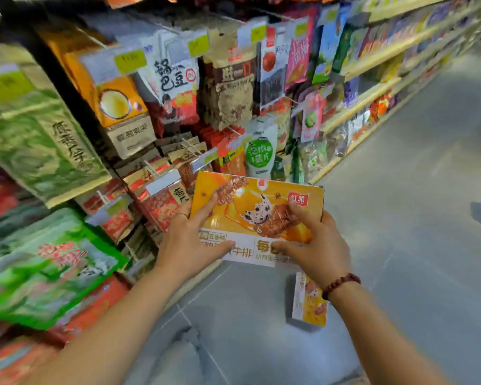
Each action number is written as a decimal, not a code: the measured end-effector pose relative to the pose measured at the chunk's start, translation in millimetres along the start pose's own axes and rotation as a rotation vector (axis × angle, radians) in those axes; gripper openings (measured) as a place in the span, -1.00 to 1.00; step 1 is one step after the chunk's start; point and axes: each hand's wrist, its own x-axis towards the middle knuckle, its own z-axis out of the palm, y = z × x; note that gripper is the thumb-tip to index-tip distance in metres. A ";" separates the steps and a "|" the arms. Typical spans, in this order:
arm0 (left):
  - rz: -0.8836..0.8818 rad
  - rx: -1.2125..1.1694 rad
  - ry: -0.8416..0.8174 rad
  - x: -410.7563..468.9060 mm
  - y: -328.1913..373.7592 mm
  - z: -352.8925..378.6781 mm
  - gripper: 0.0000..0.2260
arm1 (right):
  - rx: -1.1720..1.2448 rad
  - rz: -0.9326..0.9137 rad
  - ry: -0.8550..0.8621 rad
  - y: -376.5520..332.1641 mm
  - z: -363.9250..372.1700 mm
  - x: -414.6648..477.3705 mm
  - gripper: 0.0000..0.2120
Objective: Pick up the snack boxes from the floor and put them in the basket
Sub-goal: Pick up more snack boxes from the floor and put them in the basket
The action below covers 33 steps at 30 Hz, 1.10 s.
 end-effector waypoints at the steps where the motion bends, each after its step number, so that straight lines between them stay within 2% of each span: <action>1: -0.047 0.001 0.028 -14.1 -5.0 -5.1 -0.17 | 0.014 -0.042 -0.041 -5.7 4.7 -1.4 -0.23; 9: -0.450 0.064 0.329 -158.8 -48.2 -68.6 -0.15 | -0.011 -0.456 -0.400 -89.2 71.4 -35.0 -0.23; 17: -0.726 0.134 0.627 -324.0 -79.2 -117.9 -0.22 | 0.022 -0.795 -0.732 -182.9 157.1 -129.5 -0.22; 25: -1.027 0.154 0.738 -486.9 -116.1 -157.4 -0.22 | -0.045 -1.021 -0.951 -263.7 235.1 -268.5 -0.23; 33: -1.179 0.104 0.870 -624.1 -164.1 -202.4 -0.18 | -0.150 -1.201 -1.106 -344.8 302.1 -409.1 -0.23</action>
